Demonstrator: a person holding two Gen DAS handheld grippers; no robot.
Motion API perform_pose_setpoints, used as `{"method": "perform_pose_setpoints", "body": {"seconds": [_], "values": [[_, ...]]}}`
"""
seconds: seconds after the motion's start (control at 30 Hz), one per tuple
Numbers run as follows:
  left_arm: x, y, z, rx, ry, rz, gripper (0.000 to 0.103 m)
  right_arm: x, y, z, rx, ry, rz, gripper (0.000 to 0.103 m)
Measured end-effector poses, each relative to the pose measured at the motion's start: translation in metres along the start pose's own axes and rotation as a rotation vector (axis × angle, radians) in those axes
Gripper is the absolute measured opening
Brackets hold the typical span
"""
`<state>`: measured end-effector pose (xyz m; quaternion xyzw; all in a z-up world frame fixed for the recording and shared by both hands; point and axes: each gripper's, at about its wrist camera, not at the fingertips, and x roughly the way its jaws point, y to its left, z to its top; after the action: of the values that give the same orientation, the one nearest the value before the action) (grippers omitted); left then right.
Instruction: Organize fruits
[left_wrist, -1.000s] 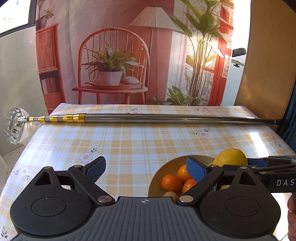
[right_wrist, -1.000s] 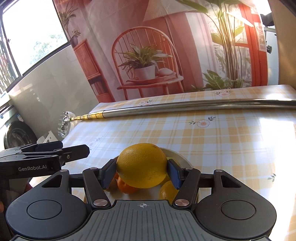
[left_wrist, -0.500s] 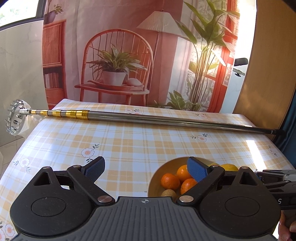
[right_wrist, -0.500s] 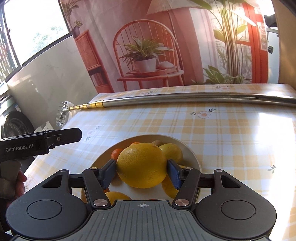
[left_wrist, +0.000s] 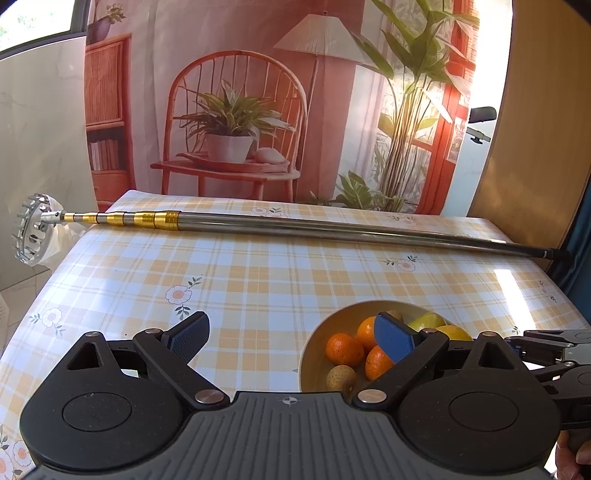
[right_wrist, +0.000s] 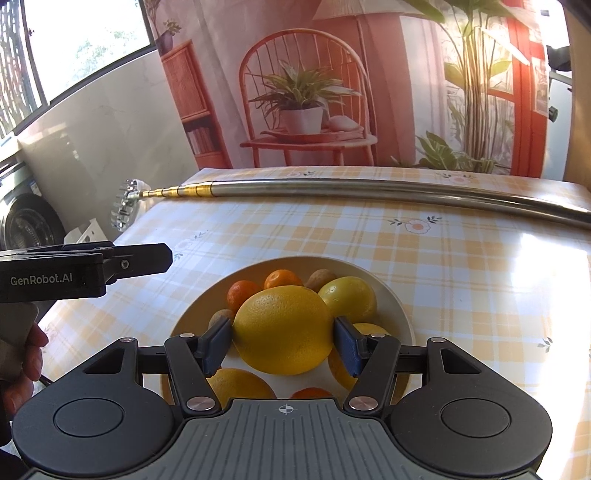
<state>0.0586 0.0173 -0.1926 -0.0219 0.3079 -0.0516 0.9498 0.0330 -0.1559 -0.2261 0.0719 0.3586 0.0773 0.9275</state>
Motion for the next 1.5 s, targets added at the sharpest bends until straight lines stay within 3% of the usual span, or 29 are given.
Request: {"method": "perform_pose_setpoints", "body": {"seconds": [0.1,0.2,0.53,0.8,0.9,0.97,1.17,1.27,1.5], "values": [[0.0,0.0,-0.001,0.004,0.005,-0.003,0.097,-0.001,0.0,0.0,-0.004,0.0,-0.011,0.052],[0.001,0.001,-0.002,0.002,0.013,-0.003,0.097,0.001,-0.005,-0.001,0.023,0.011,-0.014,0.041],[0.003,0.002,-0.003,-0.009,0.029,0.006,0.097,0.001,-0.008,-0.001,0.022,0.01,-0.017,0.041],[0.0,0.002,-0.001,-0.014,0.019,0.005,0.097,-0.015,-0.001,0.007,-0.023,-0.047,-0.085,0.043],[-0.005,0.002,0.0,-0.015,0.004,0.005,0.097,-0.023,-0.001,0.011,-0.018,-0.065,-0.108,0.054],[-0.009,0.002,0.0,-0.016,-0.001,-0.004,0.097,-0.028,-0.002,0.012,-0.01,-0.073,-0.125,0.071],[-0.014,0.0,0.0,-0.013,-0.003,-0.016,0.097,-0.04,-0.003,0.014,-0.005,-0.09,-0.16,0.095],[-0.018,-0.002,0.001,-0.003,-0.017,-0.024,0.097,-0.042,-0.003,0.015,-0.002,-0.088,-0.182,0.103],[-0.023,-0.004,0.005,0.02,-0.04,-0.037,0.097,-0.053,-0.007,0.022,0.026,-0.105,-0.201,0.103]]}}
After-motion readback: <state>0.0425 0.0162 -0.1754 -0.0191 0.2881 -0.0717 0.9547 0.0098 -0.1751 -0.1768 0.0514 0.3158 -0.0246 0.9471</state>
